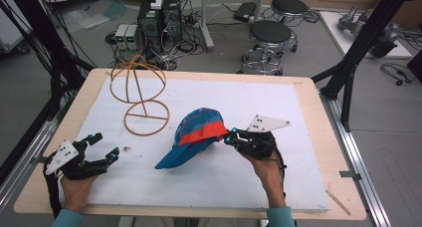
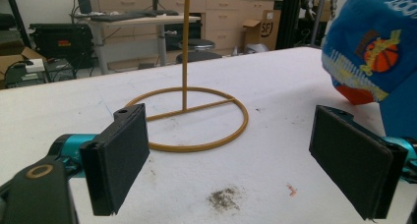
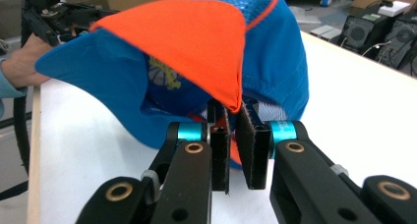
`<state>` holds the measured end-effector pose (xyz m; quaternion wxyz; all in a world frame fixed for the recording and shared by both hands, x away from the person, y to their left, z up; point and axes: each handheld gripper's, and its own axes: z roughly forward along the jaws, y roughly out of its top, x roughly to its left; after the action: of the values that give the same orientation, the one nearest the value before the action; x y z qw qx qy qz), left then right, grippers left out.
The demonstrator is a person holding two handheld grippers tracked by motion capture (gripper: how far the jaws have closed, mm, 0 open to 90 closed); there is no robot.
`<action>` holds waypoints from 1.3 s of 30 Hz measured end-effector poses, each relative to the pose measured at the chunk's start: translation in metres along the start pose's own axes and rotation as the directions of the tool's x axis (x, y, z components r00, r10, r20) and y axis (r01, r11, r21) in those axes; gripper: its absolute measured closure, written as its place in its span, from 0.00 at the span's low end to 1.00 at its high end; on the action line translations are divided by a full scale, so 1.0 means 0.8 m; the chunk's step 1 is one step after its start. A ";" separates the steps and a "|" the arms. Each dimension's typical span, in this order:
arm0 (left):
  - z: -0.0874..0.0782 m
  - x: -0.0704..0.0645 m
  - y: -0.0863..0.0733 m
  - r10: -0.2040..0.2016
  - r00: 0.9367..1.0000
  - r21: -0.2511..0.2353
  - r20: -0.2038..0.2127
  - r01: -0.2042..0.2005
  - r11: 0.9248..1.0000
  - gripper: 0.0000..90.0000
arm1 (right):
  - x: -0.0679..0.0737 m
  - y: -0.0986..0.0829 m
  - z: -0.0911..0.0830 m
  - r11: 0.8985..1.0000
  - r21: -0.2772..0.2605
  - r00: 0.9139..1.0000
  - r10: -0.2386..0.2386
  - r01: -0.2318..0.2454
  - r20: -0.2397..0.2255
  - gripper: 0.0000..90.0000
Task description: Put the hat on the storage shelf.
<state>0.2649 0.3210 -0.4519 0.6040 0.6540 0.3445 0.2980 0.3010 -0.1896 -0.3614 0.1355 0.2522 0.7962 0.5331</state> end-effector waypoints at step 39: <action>0.002 0.000 0.001 0.001 1.000 0.016 -0.007 -0.001 1.000 0.17 | -0.019 -0.101 -0.068 0.985 0.125 0.965 0.087 -0.121 0.247 0.23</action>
<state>0.2664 0.3200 -0.4514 0.5977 0.6578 0.3486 0.2976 0.2663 -0.2650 -0.4150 0.1846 0.3652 0.7948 0.4482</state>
